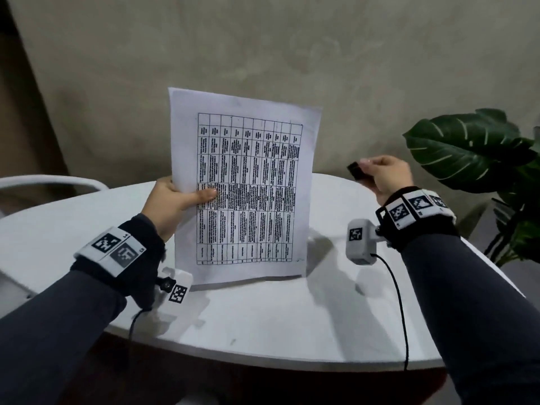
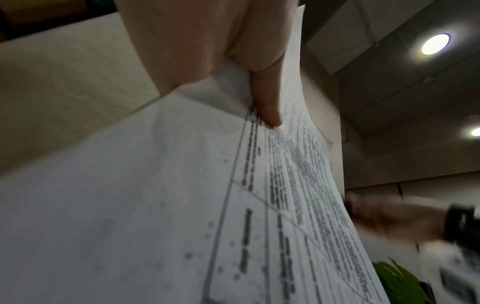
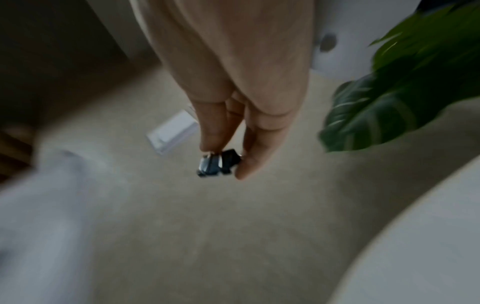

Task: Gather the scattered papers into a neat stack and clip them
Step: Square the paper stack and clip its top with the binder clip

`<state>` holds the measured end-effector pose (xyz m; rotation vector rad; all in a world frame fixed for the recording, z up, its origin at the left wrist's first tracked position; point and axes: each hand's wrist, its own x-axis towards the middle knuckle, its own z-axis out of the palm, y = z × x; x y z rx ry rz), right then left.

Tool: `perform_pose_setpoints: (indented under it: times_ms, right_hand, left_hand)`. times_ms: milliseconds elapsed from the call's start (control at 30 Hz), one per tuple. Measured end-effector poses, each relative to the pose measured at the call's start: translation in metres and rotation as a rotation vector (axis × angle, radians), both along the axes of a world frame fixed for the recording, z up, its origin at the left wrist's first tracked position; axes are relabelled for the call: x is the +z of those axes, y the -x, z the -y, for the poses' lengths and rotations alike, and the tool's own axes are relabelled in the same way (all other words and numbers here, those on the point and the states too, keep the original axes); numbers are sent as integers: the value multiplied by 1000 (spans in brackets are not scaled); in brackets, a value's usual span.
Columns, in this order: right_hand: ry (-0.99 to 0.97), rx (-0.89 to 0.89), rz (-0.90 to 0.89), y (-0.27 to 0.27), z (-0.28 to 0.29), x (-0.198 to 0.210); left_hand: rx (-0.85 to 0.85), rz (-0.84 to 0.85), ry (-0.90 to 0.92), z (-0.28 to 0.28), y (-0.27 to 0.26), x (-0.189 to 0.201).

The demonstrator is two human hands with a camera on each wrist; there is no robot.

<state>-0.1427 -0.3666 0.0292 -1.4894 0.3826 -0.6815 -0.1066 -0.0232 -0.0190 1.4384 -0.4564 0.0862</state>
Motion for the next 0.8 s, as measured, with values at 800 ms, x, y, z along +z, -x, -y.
perform_pose_setpoints:
  times_ms: [800]
  right_hand:
    - [641,673,491,39,-208,119]
  left_hand:
    - [18,33,42,-74,61,-1]
